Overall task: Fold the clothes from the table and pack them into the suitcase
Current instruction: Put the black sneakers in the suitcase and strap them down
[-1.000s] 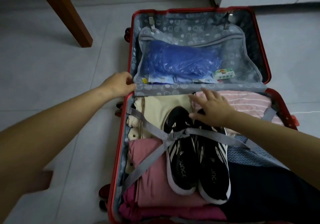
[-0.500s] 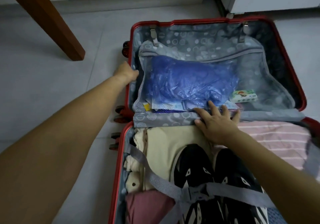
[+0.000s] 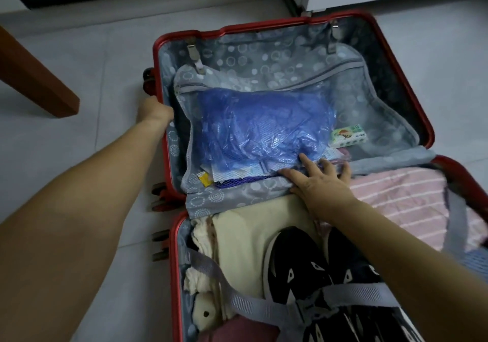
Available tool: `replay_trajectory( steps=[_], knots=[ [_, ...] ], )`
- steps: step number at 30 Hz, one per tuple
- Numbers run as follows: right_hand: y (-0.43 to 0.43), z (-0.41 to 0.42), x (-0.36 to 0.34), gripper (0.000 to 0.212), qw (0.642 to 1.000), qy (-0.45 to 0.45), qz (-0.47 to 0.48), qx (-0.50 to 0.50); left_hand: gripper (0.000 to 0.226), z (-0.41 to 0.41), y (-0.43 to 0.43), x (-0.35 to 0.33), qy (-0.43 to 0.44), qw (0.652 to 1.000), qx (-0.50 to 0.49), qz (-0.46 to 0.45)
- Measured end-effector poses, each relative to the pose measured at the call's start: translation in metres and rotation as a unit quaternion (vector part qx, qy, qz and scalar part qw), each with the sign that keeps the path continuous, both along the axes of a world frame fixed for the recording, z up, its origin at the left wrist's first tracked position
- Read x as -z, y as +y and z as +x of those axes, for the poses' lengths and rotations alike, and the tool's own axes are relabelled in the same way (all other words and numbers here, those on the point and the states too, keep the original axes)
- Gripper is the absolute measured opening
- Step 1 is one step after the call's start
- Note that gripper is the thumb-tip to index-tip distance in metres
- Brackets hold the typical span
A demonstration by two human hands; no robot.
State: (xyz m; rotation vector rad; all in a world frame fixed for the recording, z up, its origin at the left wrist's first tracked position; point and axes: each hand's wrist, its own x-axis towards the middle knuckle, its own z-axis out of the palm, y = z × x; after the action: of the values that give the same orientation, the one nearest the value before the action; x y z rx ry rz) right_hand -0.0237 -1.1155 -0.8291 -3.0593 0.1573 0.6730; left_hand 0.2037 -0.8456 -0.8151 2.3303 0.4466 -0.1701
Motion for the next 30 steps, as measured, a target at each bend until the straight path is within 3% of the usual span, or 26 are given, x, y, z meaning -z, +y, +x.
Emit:
replay_trajectory(
  steps=[10,13,17,19,23,25,27,29,30],
  knots=[
    [0.005,-0.007,0.006,0.052,0.998,-0.054,-0.039,0.017,0.022,-0.044,0.003,-0.075,-0.181,0.981,-0.016,-0.068],
    [0.006,-0.009,0.0,0.054,0.999,-0.037,-0.02,0.025,0.014,-0.077,0.007,-0.101,-0.253,0.96,0.002,-0.121],
    [-0.007,-0.024,-0.023,0.061,0.998,0.008,0.06,-0.023,0.026,-0.124,0.012,-0.132,-0.307,0.938,0.023,-0.161],
    [-0.024,-0.055,-0.042,0.068,0.993,-0.023,0.105,-0.048,0.029,-0.149,0.017,-0.141,-0.308,0.937,0.045,-0.159],
    [-0.087,-0.142,-0.085,0.061,0.987,-0.048,0.153,-0.012,0.036,-0.193,0.029,-0.161,-0.265,0.949,0.096,-0.143],
    [-0.118,-0.176,-0.107,0.059,0.986,-0.061,0.153,0.036,0.038,-0.214,0.036,-0.17,-0.21,0.959,0.114,-0.149],
    [-0.142,-0.198,-0.123,0.051,0.977,-0.083,0.18,0.083,0.04,-0.237,0.04,-0.18,-0.138,0.964,0.092,-0.21],
    [-0.162,-0.214,-0.139,0.033,0.937,-0.137,0.279,0.159,0.037,-0.257,0.044,-0.19,-0.091,0.938,0.062,-0.329],
    [-0.168,-0.22,-0.149,0.026,0.895,-0.169,0.357,0.208,0.034,-0.266,0.046,-0.196,-0.078,0.92,0.051,-0.381]
  ],
)
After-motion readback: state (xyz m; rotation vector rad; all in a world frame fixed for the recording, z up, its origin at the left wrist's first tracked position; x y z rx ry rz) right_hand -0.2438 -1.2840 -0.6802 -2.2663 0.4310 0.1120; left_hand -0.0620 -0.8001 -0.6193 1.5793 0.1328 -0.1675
